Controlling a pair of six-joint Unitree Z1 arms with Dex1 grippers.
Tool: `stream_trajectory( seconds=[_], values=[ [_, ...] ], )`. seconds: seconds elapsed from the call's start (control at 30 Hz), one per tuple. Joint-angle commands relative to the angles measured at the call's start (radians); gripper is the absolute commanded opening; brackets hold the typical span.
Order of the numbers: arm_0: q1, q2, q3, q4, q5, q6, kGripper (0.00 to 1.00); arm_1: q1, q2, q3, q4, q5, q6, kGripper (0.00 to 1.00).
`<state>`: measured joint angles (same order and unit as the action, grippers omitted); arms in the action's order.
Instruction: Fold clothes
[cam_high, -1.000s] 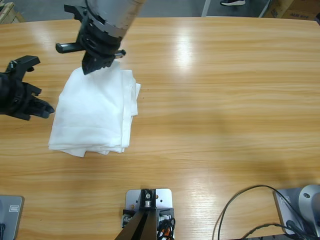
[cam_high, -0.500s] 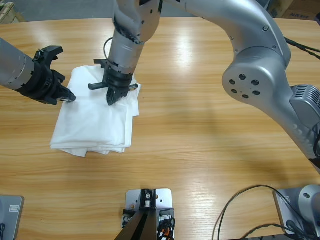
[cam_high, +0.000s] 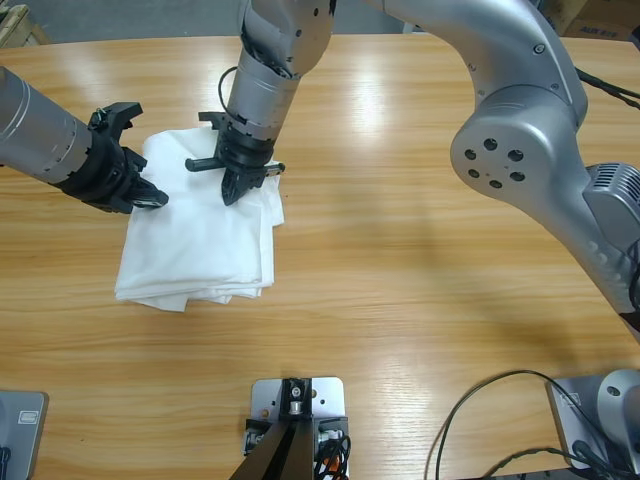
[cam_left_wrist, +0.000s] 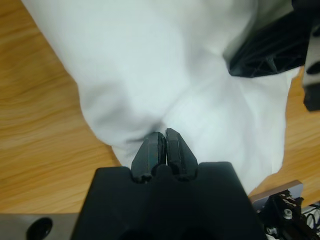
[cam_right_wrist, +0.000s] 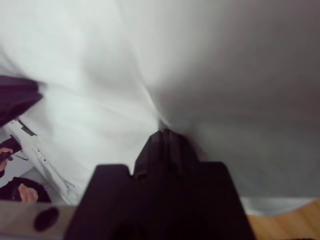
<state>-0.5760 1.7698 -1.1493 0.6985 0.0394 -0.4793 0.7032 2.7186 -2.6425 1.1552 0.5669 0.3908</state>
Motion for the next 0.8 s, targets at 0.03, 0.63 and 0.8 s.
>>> stream_trajectory(
  seconds=[0.03, 0.63, 0.8],
  values=[
    [-0.039, 0.065, 0.063, -0.025, -0.005, -0.04, 0.0, -0.026, -0.014, -0.47, 0.012, 0.002, 0.019, 0.0],
    [0.042, 0.035, 0.162, -0.061, 0.087, -0.079, 0.0, -0.083, -0.039, -0.492, 0.034, -0.005, 0.002, 0.0],
    [-0.006, -0.08, 0.142, -0.032, 0.071, -0.084, 0.0, -0.158, -0.137, -0.514, 0.044, -0.038, -0.003, 0.0]
  ],
)
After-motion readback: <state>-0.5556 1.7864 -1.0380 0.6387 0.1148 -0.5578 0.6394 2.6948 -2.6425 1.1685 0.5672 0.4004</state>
